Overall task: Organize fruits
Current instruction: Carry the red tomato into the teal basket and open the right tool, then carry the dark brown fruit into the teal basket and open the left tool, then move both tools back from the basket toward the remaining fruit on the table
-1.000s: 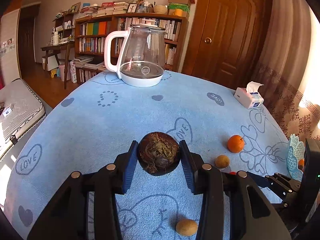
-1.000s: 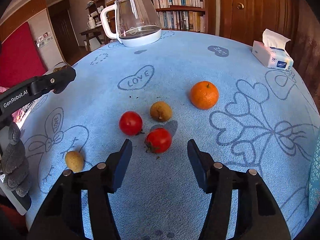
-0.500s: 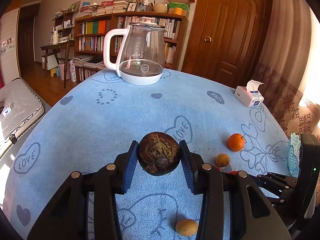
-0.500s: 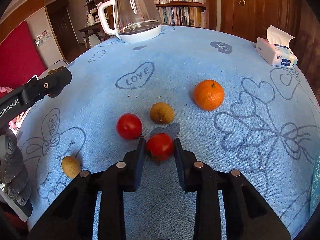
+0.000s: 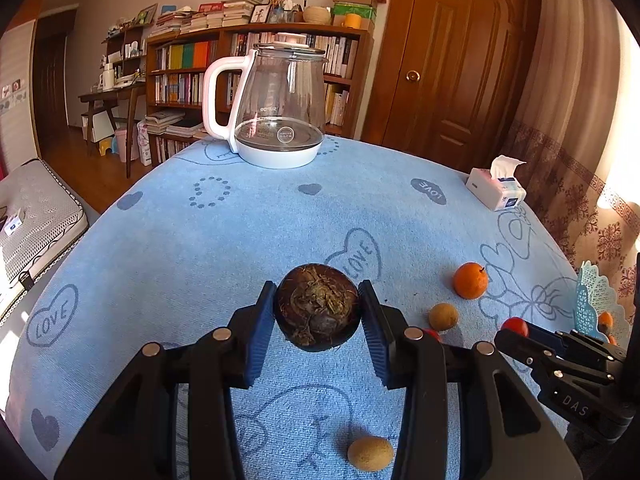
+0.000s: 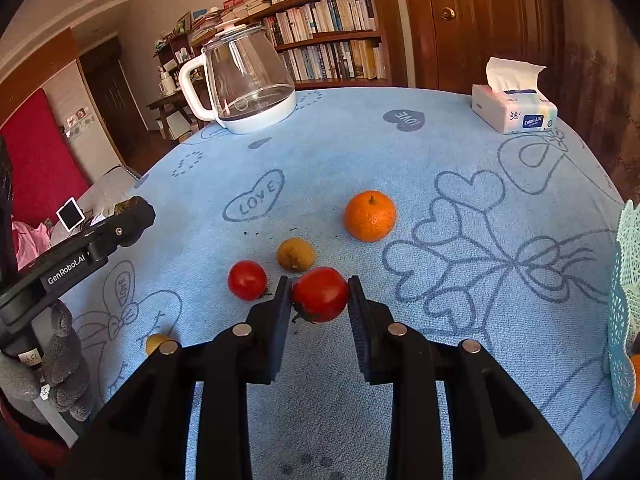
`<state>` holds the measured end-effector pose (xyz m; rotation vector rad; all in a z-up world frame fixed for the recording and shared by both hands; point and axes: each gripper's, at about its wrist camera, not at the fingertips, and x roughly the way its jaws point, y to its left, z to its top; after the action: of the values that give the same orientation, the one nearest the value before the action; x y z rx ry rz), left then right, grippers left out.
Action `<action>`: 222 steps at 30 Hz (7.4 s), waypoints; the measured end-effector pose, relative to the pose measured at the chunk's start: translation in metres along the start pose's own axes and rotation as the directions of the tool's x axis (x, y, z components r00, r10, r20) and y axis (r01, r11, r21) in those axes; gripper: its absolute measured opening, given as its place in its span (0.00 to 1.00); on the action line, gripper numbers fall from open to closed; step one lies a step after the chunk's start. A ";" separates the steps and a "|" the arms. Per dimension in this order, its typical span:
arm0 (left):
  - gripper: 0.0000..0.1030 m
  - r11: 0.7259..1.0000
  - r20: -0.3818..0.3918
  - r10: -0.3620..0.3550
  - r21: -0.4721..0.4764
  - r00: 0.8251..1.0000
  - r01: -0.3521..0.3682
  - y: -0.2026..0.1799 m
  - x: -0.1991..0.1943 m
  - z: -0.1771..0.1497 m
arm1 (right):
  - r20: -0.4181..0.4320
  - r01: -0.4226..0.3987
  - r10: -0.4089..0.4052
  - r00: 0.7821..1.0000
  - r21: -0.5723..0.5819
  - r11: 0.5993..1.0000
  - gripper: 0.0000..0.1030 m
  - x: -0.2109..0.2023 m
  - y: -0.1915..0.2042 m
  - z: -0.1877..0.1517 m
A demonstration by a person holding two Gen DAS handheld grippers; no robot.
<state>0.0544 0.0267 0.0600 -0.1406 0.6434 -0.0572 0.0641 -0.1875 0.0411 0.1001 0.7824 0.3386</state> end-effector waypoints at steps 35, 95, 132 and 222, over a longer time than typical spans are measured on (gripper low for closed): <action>0.41 1.000 -0.016 0.001 0.029 1.000 0.000 -0.007 0.003 -0.006 | 0.141 0.288 -0.359 0.923 0.365 0.885 0.28 -0.123 -0.163 -0.034; 0.41 0.785 -0.137 -0.396 0.463 0.908 0.413 -0.276 -0.009 -0.016 | 0.239 0.376 -0.708 0.665 0.711 0.594 0.89 -0.181 -0.216 -0.078; 0.81 0.762 -0.175 -0.400 0.481 0.900 0.433 -0.299 0.016 -0.033 | 0.227 0.366 -0.714 0.662 0.734 0.573 0.89 -0.184 -0.221 -0.081; 0.75 0.982 -0.110 -0.110 0.144 0.988 0.126 -0.072 0.035 -0.001 | 0.433 0.468 -0.541 0.721 0.271 0.841 0.96 -0.137 -0.070 -0.058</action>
<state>0.0806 -0.0475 0.0491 -0.0296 0.7296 -0.2283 -0.0483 -0.3019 0.0777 0.0973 0.2891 -0.2732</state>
